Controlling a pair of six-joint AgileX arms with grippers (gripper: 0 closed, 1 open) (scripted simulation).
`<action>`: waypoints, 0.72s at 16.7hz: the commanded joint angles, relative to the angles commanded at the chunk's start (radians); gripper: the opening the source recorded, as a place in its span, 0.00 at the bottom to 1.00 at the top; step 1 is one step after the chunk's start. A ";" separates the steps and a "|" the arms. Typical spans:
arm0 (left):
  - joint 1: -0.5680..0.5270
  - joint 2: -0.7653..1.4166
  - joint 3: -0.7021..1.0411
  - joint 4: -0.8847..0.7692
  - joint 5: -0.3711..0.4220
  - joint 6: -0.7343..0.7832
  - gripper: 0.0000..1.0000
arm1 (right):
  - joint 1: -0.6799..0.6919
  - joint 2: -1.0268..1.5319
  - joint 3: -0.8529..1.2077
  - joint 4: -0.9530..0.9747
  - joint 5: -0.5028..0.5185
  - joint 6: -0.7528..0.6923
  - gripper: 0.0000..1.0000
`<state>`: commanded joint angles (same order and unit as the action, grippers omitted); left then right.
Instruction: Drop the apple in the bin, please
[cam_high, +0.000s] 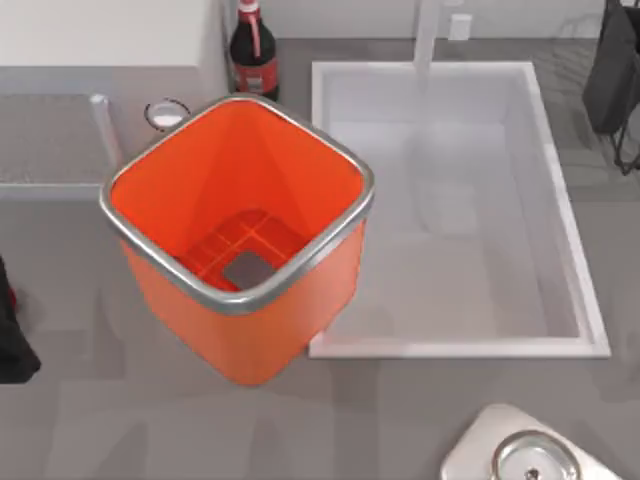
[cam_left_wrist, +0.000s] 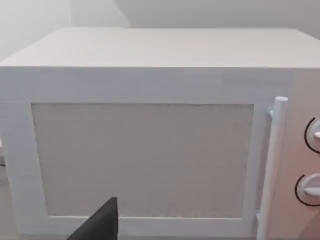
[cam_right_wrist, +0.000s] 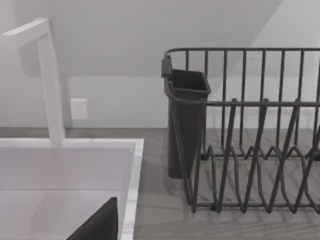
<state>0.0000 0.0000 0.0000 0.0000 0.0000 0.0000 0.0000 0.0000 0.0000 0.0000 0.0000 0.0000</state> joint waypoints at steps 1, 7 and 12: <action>0.000 0.000 0.000 0.000 0.000 0.000 1.00 | 0.000 0.000 0.000 0.000 0.000 0.000 1.00; 0.020 0.160 0.132 -0.125 0.011 0.097 1.00 | 0.000 0.000 0.000 0.000 0.000 0.000 1.00; 0.056 0.580 0.410 -0.378 0.028 0.319 1.00 | 0.000 0.000 0.000 0.000 0.000 0.000 1.00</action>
<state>0.0559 0.5796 0.4099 -0.3784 0.0283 0.3194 0.0000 0.0000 0.0000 0.0000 0.0000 0.0000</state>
